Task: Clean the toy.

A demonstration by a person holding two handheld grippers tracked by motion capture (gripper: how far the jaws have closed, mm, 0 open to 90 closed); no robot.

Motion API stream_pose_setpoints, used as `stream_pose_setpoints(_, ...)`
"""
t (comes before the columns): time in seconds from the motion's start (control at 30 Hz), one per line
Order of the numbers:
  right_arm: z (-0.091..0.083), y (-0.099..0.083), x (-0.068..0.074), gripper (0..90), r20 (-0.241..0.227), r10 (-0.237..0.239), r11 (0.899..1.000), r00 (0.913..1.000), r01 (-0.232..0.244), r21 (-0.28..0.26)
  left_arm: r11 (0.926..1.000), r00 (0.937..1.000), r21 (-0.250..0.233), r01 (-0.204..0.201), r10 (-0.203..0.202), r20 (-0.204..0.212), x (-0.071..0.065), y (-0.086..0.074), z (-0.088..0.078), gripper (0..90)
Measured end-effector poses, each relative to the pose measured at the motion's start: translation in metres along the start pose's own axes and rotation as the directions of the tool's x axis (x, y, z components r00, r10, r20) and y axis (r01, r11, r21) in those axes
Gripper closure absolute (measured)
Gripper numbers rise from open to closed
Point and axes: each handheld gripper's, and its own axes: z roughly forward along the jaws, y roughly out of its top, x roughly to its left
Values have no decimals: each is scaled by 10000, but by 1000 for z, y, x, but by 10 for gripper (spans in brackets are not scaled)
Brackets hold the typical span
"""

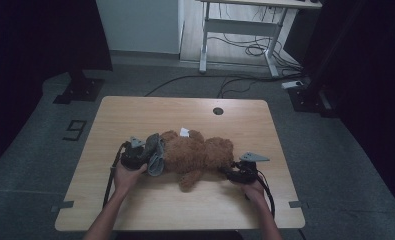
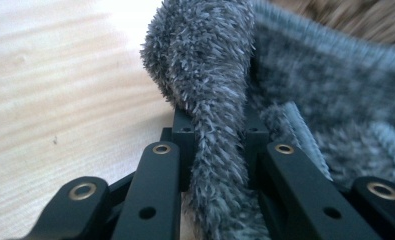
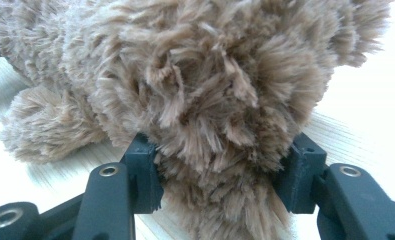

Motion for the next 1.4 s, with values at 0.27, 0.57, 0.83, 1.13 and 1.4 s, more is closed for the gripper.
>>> stream_pose_setpoints(0.27,2,1,0,455,32,90,9999,10000,-90,-57,9826,9903,-1640,-876,1037,924,-51,60,-34,758)
stream_pose_setpoints(0.57,1,1,0,455,-1,90,9999,10000,-90,-45,9569,9360,-1905,-2193,2615,2357,-159,109,-8,757)
stream_pose_setpoints(0.83,1,1,-1,455,-42,61,10000,10000,-61,-20,9564,9114,-973,-2753,2918,2901,-208,115,45,755)
stream_pose_setpoints(1.13,1,1,1,502,0,-1,10000,10000,1,42,9477,9240,-788,-3093,3191,2105,-193,104,49,755)
stream_pose_setpoints(1.4,1,2,0,526,-77,51,9999,10000,-50,106,9646,9552,-817,-2507,2602,1413,-140,89,27,758)
